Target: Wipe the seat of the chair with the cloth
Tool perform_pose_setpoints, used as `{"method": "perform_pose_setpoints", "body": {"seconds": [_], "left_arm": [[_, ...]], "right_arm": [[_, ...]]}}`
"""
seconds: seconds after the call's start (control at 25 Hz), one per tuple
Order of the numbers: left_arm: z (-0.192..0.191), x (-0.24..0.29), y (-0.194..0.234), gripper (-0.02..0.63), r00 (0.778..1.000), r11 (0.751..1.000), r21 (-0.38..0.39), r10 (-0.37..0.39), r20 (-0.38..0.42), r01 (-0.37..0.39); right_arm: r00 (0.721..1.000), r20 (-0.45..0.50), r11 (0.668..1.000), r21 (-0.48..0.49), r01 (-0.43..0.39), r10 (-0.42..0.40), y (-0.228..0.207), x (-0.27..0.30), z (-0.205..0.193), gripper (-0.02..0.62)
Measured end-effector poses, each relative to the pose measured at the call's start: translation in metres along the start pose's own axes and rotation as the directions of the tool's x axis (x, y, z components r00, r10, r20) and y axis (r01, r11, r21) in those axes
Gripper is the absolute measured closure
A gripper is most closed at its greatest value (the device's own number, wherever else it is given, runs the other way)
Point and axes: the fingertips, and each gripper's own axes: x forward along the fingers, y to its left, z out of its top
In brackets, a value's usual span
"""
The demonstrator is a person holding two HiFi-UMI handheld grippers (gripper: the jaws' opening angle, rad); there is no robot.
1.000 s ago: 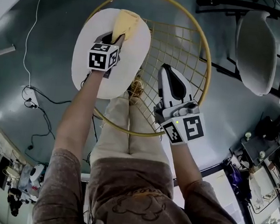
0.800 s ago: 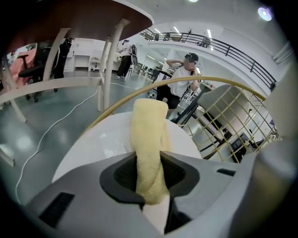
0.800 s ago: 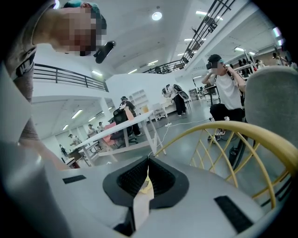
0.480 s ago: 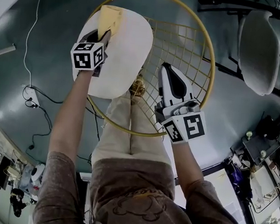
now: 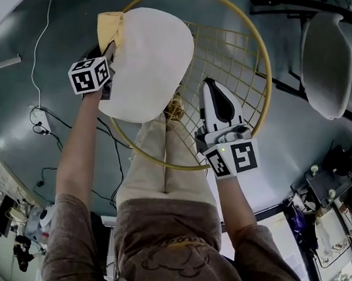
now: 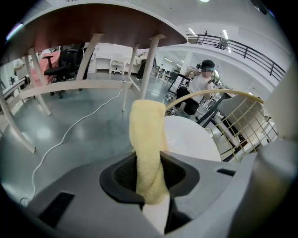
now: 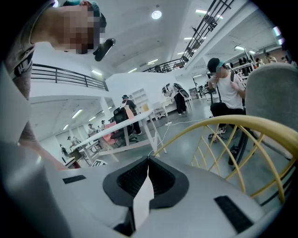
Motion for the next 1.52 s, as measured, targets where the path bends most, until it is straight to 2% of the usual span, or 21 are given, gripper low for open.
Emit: {"method": "perform_pose_setpoints", "body": {"seconds": [0.24, 0.6, 0.72, 0.92, 1.04, 1.2, 1.32, 1.52], "left_arm": [[-0.001, -0.024, -0.009, 0.494, 0.999, 0.998, 0.062, -0.024, 0.025, 0.023], [-0.028, -0.030, -0.096, 0.494, 0.980, 0.976, 0.091, -0.198, 0.004, 0.196], [-0.043, -0.023, -0.136, 0.494, 0.962, 0.957, 0.093, -0.273, -0.033, 0.275], [-0.066, -0.014, -0.203, 0.494, 0.915, 0.908, 0.123, -0.390, -0.102, 0.401], [-0.079, -0.009, -0.233, 0.494, 0.891, 0.886, 0.120, -0.432, -0.136, 0.448], [-0.093, -0.004, -0.257, 0.494, 0.870, 0.869, 0.110, -0.461, -0.172, 0.482], [-0.105, 0.004, -0.259, 0.494, 0.870, 0.873, 0.105, -0.450, -0.203, 0.476], [-0.107, 0.014, -0.242, 0.494, 0.891, 0.906, 0.056, -0.400, -0.213, 0.420]], "right_arm": [[1.000, 0.002, 1.000, -0.001, -0.002, 0.002, 0.001, -0.003, 0.000, 0.568], [1.000, 0.008, 1.000, 0.007, -0.001, 0.001, 0.002, -0.006, 0.001, 0.568], [1.000, 0.008, 1.000, 0.010, 0.005, -0.005, 0.000, -0.008, -0.001, 0.568], [1.000, 0.011, 1.000, 0.016, 0.011, -0.012, -0.002, -0.011, -0.002, 0.568], [1.000, 0.011, 1.000, 0.022, 0.016, -0.016, -0.002, -0.013, -0.003, 0.568], [1.000, 0.018, 0.999, 0.028, 0.017, -0.017, -0.004, -0.014, 0.000, 0.568], [1.000, 0.021, 0.999, 0.031, 0.023, -0.024, -0.007, -0.014, -0.001, 0.568], [0.999, 0.020, 0.999, 0.042, 0.032, -0.033, -0.011, -0.015, -0.003, 0.568]]}}
